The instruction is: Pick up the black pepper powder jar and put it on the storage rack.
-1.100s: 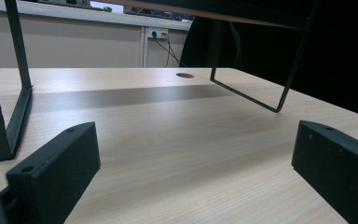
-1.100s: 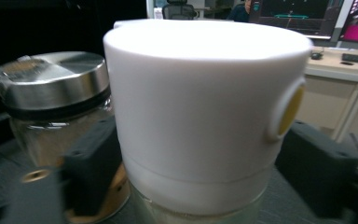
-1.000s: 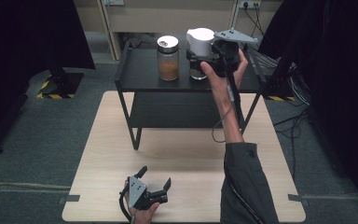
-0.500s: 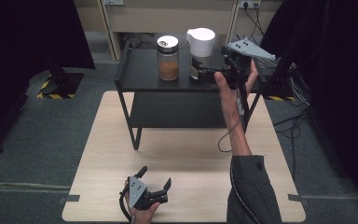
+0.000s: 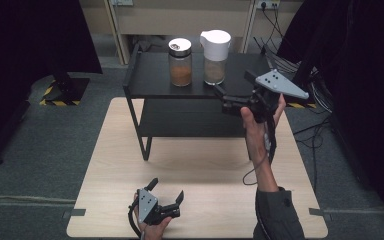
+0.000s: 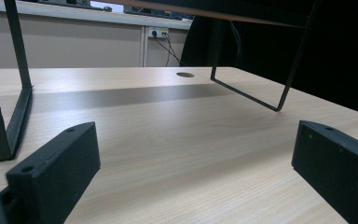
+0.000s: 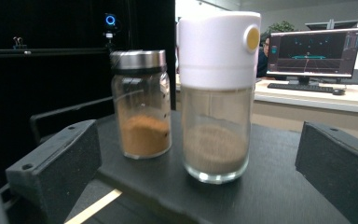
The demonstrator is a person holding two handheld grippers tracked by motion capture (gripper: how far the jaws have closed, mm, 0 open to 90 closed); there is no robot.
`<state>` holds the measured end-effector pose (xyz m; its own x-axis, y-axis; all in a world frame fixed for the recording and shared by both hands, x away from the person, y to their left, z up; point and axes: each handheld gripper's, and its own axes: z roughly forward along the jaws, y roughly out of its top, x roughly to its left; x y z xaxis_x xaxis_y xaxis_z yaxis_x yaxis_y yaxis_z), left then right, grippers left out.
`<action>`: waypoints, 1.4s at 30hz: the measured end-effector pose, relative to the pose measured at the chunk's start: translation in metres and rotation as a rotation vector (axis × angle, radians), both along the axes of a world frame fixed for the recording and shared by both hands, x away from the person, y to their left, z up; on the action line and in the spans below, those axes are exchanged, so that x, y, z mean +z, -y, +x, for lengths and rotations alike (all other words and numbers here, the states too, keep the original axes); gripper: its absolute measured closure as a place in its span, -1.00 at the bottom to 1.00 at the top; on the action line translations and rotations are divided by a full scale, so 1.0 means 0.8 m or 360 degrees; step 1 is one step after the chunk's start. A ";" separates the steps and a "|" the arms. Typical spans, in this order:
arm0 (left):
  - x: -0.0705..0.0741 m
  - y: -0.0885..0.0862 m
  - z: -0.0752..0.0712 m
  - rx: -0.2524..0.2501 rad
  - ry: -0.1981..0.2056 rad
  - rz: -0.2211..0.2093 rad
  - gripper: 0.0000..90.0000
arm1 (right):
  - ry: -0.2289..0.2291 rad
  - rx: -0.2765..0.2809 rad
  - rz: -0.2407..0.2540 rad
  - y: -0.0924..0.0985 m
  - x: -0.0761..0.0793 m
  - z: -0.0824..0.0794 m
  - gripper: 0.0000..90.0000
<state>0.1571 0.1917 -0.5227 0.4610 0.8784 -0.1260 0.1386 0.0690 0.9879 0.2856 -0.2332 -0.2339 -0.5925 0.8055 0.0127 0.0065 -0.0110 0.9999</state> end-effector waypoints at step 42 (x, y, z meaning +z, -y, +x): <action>0.000 0.001 0.000 -0.0003 0.0002 0.0011 -1.00 | -0.0033 -0.0075 -0.0043 0.011 -0.206 -0.105 -0.99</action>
<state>0.1569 0.1908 -0.5223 0.4628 0.8784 -0.1194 0.1373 0.0620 0.9886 0.2017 -0.2419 -0.3989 -0.5538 0.8327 0.0023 0.0274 0.0154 0.9995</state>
